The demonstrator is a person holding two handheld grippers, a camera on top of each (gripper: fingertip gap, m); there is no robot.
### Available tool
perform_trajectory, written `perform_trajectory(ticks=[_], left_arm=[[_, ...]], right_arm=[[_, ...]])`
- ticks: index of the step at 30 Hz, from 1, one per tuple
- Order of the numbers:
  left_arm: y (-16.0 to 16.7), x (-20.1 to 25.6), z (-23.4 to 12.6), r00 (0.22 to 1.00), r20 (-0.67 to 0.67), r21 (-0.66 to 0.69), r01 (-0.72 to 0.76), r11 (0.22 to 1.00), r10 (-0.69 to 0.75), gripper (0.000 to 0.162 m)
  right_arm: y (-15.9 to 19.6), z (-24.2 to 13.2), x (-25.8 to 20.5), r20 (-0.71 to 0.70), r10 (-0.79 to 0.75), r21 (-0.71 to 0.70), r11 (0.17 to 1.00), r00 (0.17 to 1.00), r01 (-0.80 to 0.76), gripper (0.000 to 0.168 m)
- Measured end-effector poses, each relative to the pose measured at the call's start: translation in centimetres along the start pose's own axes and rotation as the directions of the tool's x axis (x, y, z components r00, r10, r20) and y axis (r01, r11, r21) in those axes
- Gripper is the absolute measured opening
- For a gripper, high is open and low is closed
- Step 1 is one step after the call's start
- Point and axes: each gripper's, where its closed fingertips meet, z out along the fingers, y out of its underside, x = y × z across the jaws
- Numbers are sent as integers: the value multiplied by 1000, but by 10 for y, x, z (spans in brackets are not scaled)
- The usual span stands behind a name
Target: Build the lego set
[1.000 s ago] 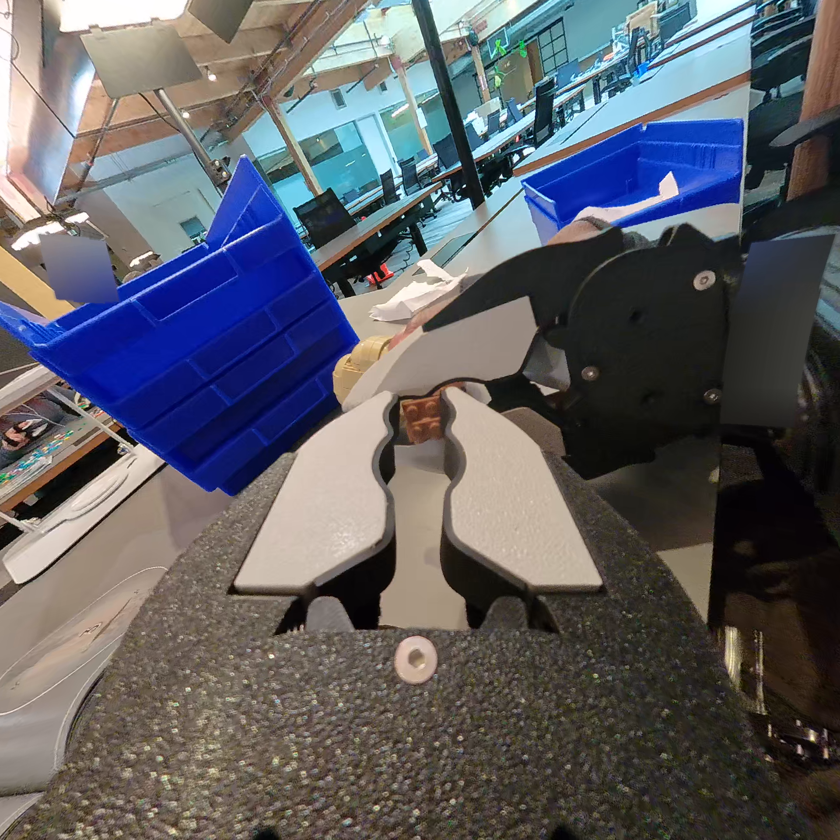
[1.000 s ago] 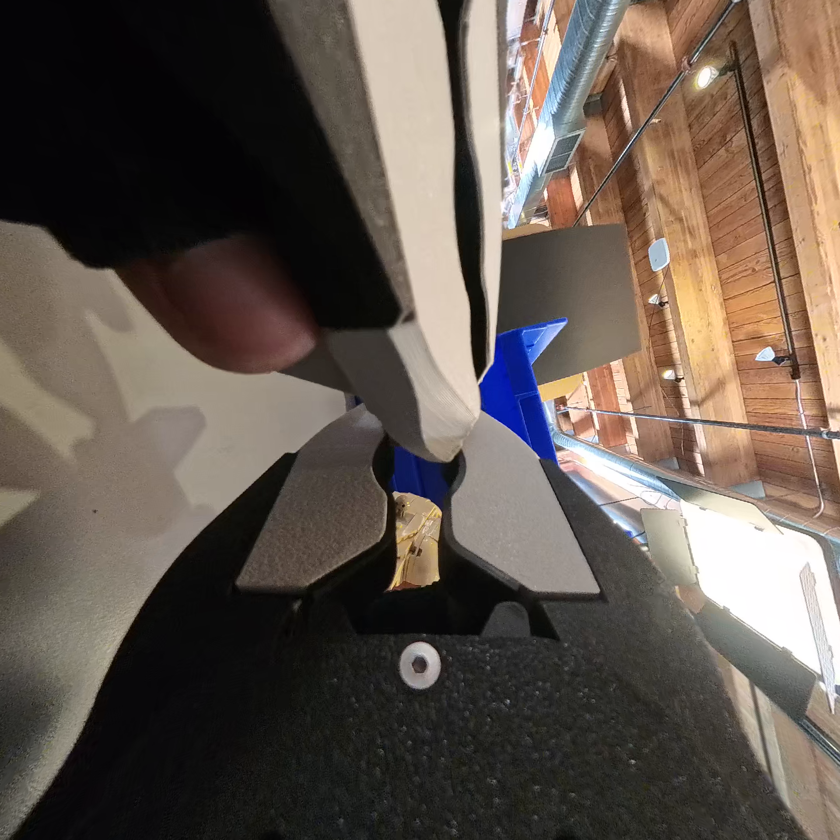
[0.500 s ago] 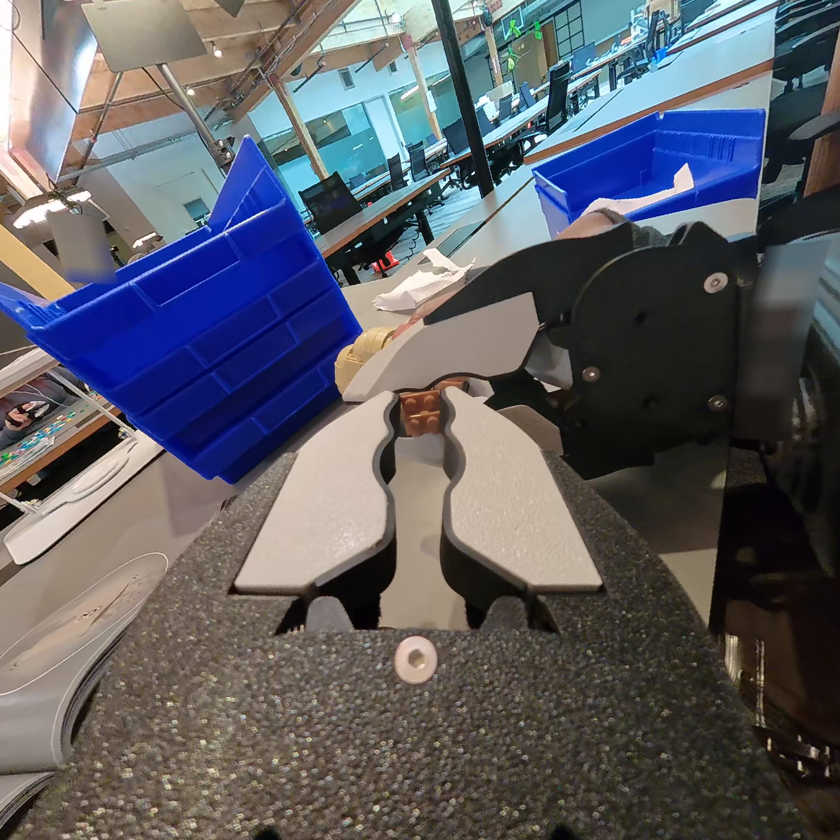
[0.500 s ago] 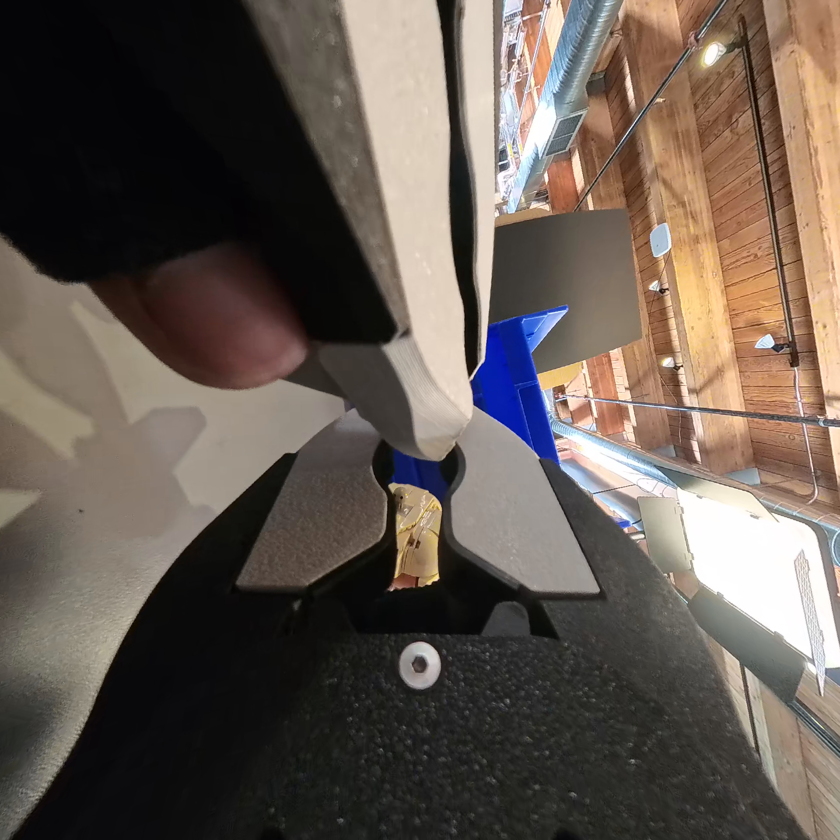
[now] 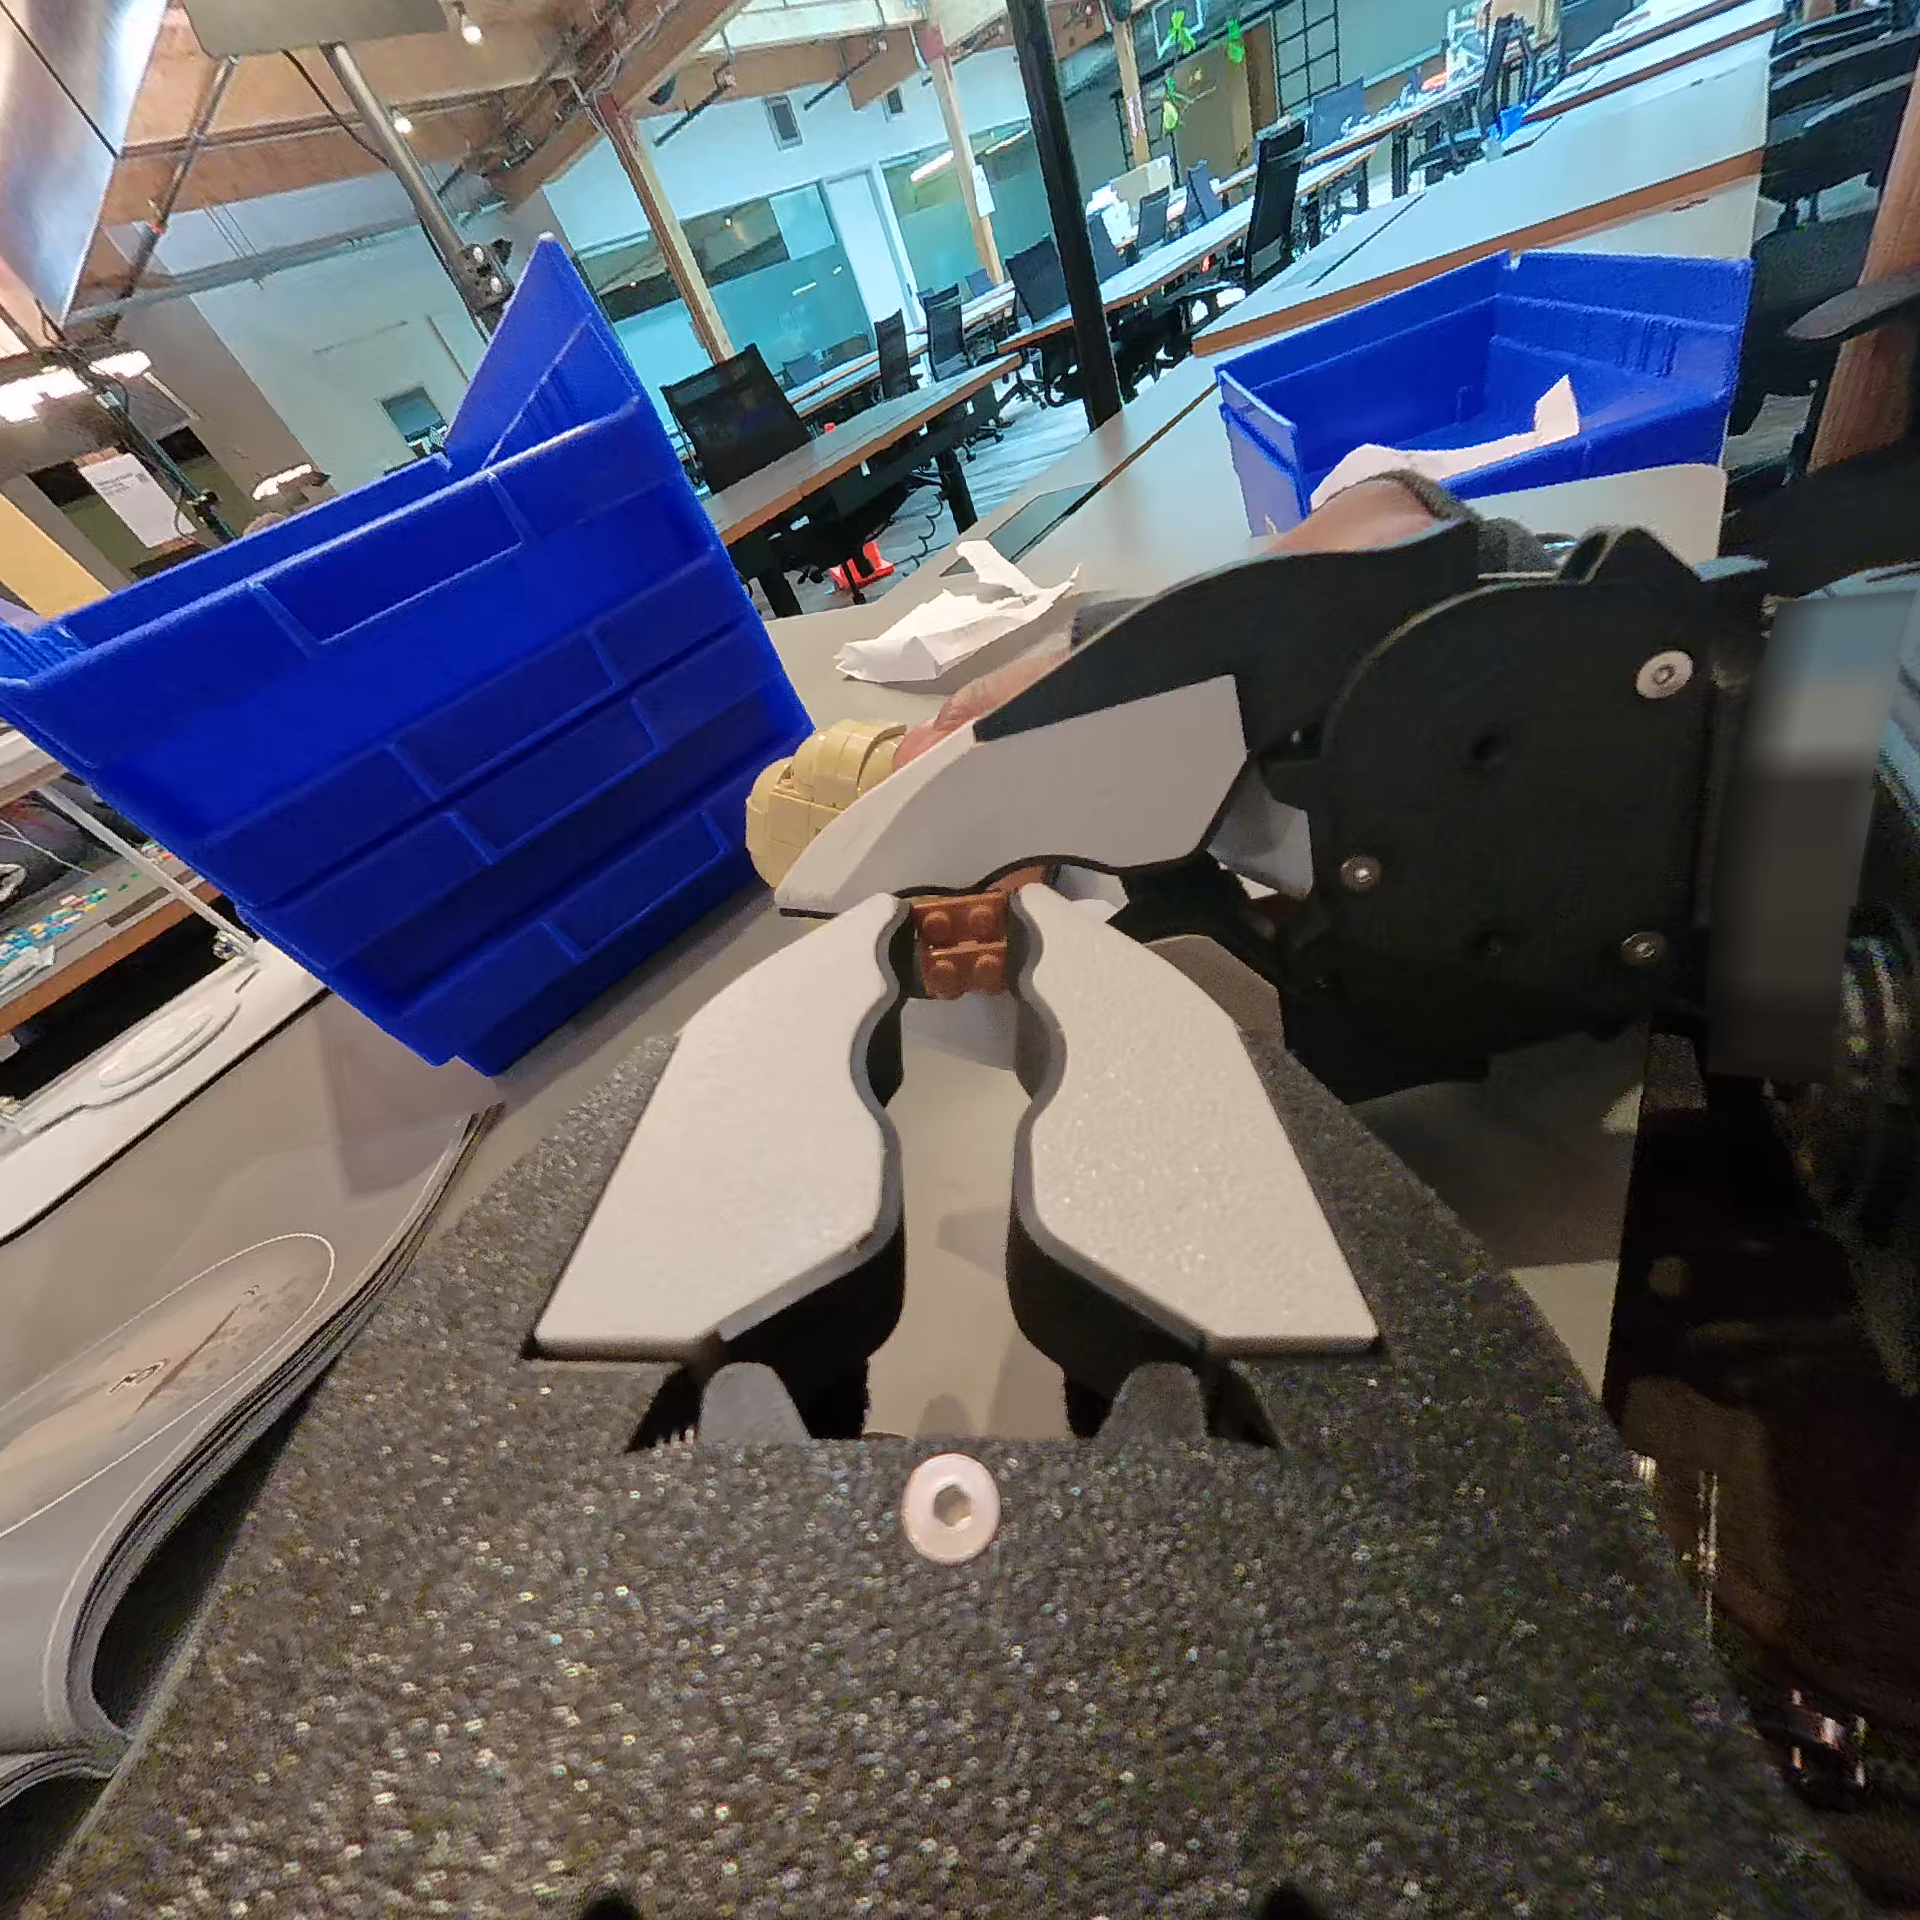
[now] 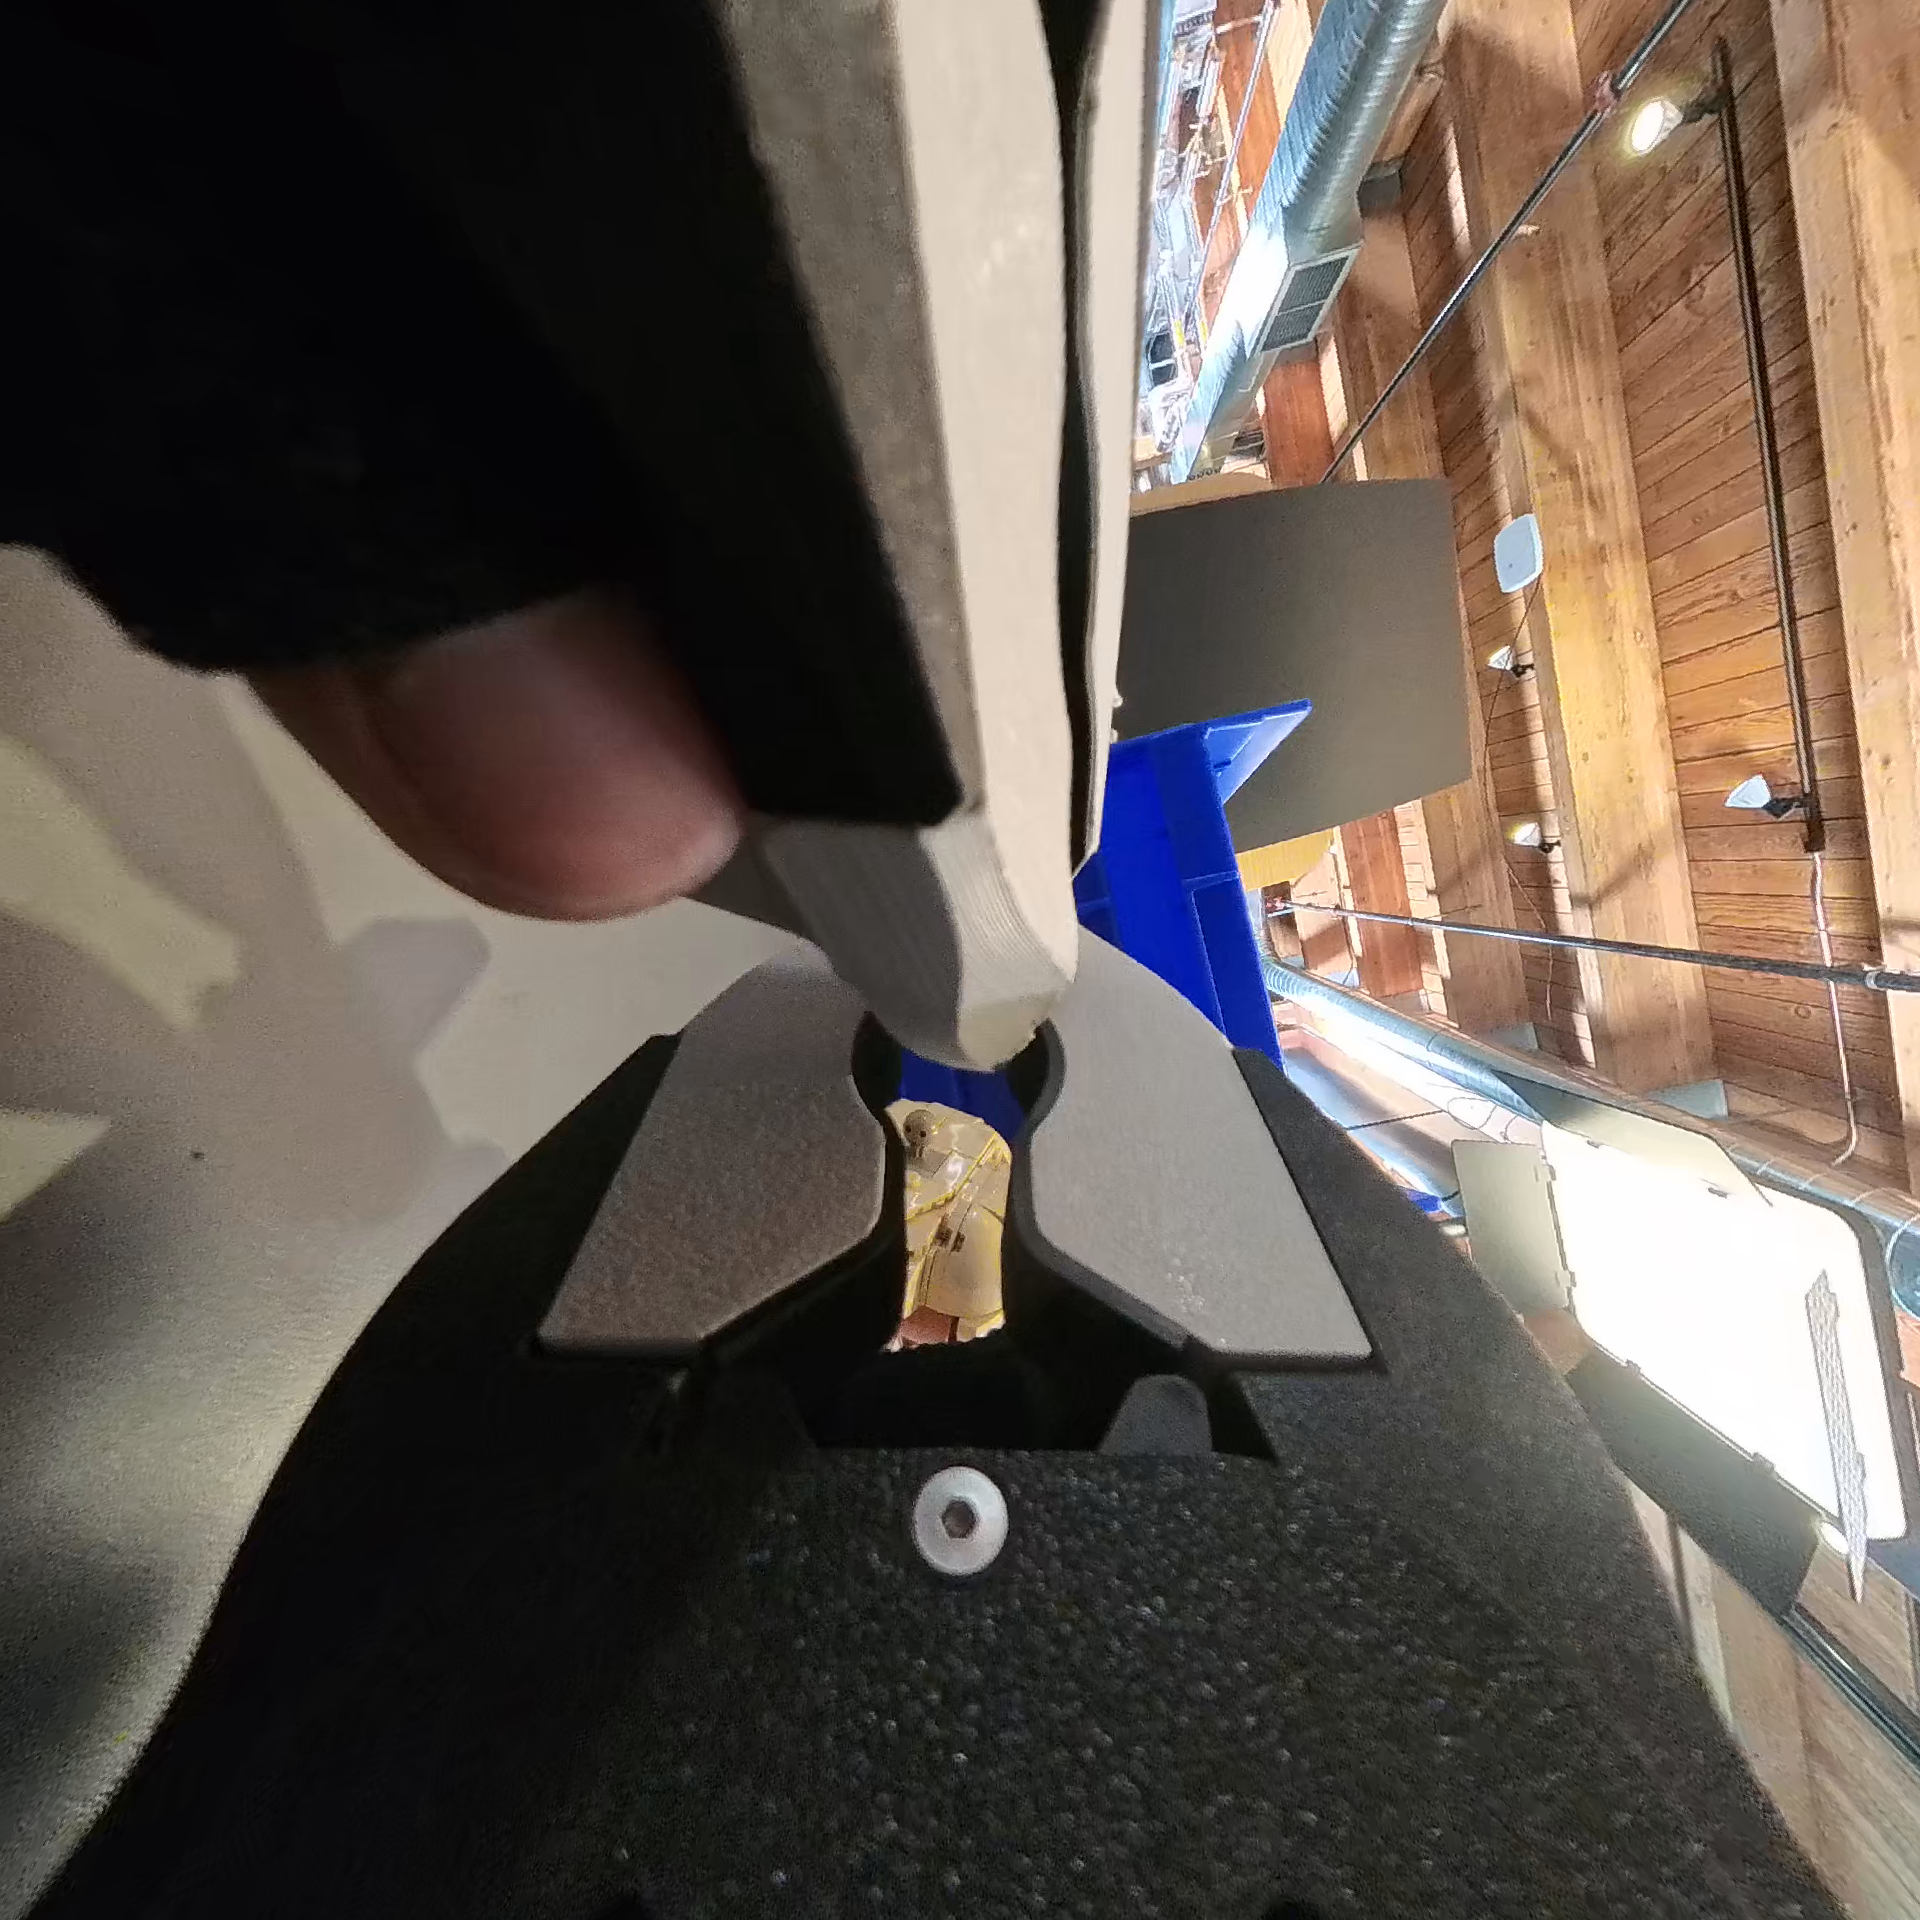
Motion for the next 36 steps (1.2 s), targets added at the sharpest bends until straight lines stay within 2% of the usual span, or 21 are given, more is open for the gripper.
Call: perform_trajectory(ticks=[6, 15, 16, 17, 18, 19, 20, 22, 25, 36], left_arm=[[-1, 0, -1, 1000, -5, 8, -17, 1000, 17, 16], [-7, 0, -4, 998, 10, 41, -61, 997, 61, 16], [-9, 0, -5, 998, 11, 50, -62, 997, 61, 17], [-16, 7, -10, 997, -32, 99, -61, 993, 64, 16], [-12, 9, -10, 997, -43, 82, -55, 995, 58, 15], [-4, 4, -7, 998, -9, 30, -63, 998, 64, 16], [-3, -2, -7, 998, 21, 22, -59, 998, 58, 16], [-9, -3, -9, 1000, -12, 68, 5, 998, -4, 16], [-9, -2, -10, 999, -30, 70, 19, 997, -17, 16], [-8, 7, -6, 996, -86, 58, 39, 998, -34, 16]], right_arm=[[-2, 0, 1, -4, 11, 6, 1000, 1000, -11, 15], [-4, -2, 4, 27, 115, 28, 993, 993, -116, 14], [3, -1, 5, 19, 122, -10, 993, 992, -122, 0], [24, 3, 14, -31, 140, -105, 984, 990, -142, 0], [39, 3, 22, -50, 190, -134, 972, 981, -195, 0], [46, 1, 27, -40, 265, -119, 956, 963, -268, 0], [46, -3, 30, -41, 276, -91, 956, 960, -279, 0], [40, -5, 20, -15, 169, -59, 984, 986, -169, 0], [19, -5, 12, -25, 42, 9, 999, 999, -42, 0], [-4, -9, 7, -30, -5, 108, 994, 1000, 8, 17]])
